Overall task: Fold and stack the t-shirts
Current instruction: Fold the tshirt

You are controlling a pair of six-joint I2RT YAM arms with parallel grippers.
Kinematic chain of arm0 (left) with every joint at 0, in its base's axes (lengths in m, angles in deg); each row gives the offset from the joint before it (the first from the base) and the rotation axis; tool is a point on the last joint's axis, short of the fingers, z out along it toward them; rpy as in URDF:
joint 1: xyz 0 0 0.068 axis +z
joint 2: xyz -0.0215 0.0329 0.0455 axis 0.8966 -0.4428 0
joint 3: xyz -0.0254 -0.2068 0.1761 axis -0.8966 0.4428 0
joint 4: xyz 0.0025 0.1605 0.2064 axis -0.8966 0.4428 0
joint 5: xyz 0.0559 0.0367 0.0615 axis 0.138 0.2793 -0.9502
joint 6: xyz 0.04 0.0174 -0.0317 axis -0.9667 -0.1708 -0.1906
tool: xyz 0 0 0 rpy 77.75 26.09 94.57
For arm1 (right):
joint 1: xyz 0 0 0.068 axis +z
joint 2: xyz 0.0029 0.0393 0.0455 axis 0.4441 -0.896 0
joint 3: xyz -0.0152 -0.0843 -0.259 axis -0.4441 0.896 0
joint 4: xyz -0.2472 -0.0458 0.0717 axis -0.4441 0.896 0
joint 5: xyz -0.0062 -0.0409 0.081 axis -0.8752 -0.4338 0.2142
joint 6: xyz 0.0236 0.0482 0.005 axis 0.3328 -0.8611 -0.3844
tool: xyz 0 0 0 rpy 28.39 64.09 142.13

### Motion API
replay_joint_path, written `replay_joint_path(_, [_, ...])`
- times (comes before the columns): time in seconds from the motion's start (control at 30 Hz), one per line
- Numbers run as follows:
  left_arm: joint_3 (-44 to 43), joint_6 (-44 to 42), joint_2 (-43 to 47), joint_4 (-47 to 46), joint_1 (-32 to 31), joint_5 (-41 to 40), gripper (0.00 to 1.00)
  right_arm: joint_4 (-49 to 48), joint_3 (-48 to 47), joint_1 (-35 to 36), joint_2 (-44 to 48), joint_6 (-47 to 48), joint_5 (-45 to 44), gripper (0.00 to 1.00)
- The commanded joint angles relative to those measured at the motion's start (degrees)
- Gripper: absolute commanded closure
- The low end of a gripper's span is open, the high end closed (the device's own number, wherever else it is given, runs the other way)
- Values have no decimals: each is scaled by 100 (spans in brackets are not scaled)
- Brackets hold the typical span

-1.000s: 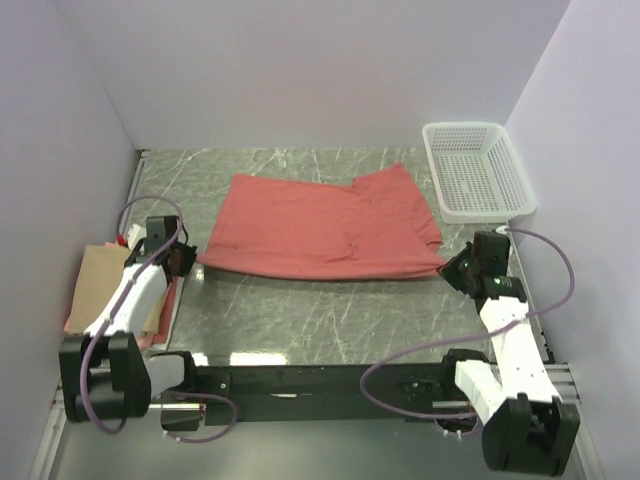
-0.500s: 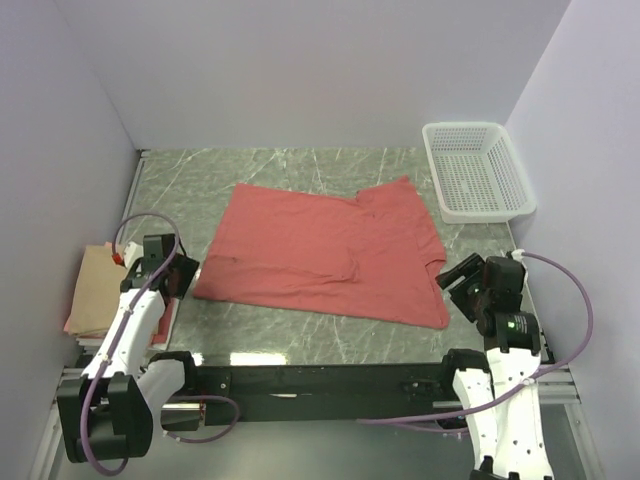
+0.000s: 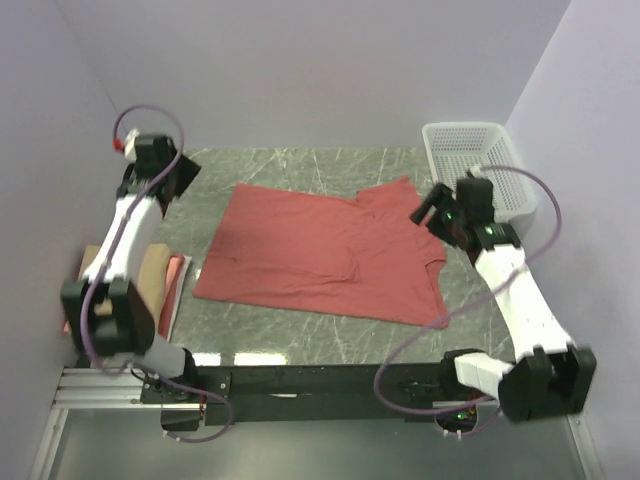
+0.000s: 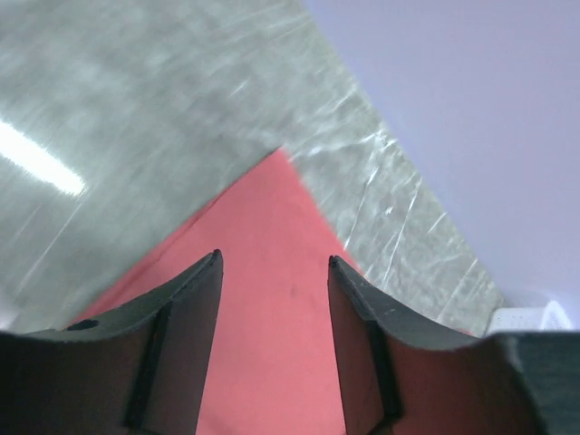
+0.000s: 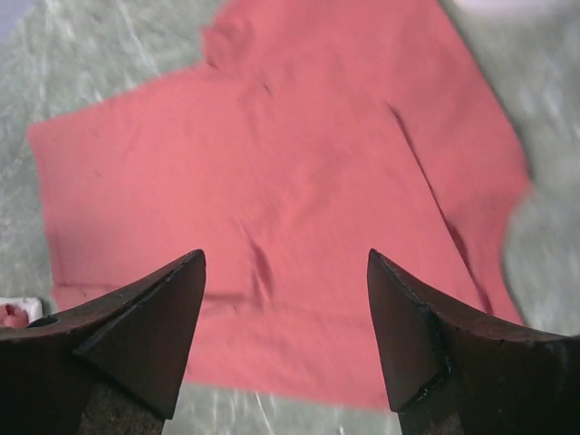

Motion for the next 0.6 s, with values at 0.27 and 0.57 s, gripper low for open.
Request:
replay_joint_path(0.27, [-3715,-1993,-4019,344,-224,599,49,-1306,-2159,311,-2892,769,-511,25])
replay_joint_path(0.57, [-5011,-2662,-5464,697,-751,-6,48,-1183,-3109,566,-4151,884,-555,29])
